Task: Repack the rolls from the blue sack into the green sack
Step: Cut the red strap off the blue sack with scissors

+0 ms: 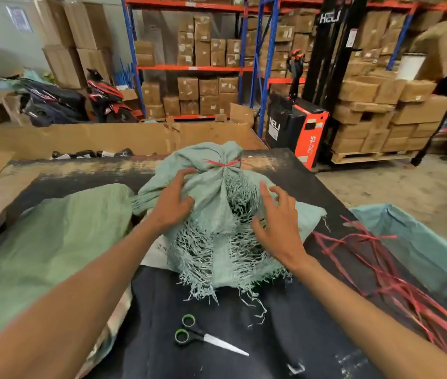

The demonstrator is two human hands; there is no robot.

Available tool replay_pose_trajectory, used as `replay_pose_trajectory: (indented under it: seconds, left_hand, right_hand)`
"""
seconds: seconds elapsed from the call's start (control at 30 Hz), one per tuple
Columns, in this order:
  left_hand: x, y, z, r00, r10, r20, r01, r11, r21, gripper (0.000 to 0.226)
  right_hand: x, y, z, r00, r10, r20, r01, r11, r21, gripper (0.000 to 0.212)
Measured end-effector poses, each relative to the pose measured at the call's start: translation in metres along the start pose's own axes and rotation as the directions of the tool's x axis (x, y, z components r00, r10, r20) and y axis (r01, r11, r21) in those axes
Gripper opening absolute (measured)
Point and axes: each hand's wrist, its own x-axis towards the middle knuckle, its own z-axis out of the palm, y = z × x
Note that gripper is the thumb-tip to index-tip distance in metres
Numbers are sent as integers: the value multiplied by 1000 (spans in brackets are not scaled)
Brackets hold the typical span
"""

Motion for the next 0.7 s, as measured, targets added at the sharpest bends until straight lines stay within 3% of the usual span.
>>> replay_pose_trajectory:
  seconds: [0.07, 0.1, 0.13, 0.2, 0.23, 0.3, 0.43, 0.5, 0.6, 0.7]
  left_hand:
    - [-5, -1, 1, 997, 9, 70, -10, 1000, 22, 57]
    - [-7, -3, 3, 995, 14, 98, -20, 998, 60, 53]
    - [-9, -5, 6, 992, 30, 124, -43, 994, 104, 49]
    - [-13, -9, 11, 985, 45, 167, -75, 981, 181, 43]
    - [-15, -11, 13, 984, 42, 173, -77, 976, 202, 44]
    - [-18, -15, 17, 986, 41, 159, -77, 970, 232, 46]
    - [-24, -20, 22, 981, 32, 193, -85, 957, 278, 51]
    - [-25, -22, 21, 976, 18, 215, -82, 954, 289, 55]
    - [-28, -22, 22, 977, -2, 211, -66, 946, 316, 58]
    - [-31, -19, 27, 978, -25, 207, -56, 925, 377, 62]
  right_hand:
    - [-32, -19, -2, 983, -184, 12, 183, 981, 60, 50]
    - [-49, -28, -2, 956, -258, 141, 233, 958, 169, 40]
    - [-65, -38, -2, 897, -291, 332, 205, 941, 271, 34]
    - [-96, -55, 10, 693, -316, 648, 130, 939, 318, 35]
    - [-110, -62, 20, 612, -311, 727, 141, 948, 286, 41]
    - [-134, -72, 40, 548, -269, 792, 187, 962, 198, 55]
    - [-161, -84, 59, 551, -224, 804, 299, 952, 61, 53]
    - [-164, -82, 56, 583, -272, 765, 345, 936, 69, 46]
    - [-166, -68, 46, 572, -400, 716, 507, 859, 75, 46]
    - [-170, -52, 33, 599, -421, 682, 521, 851, 67, 30]
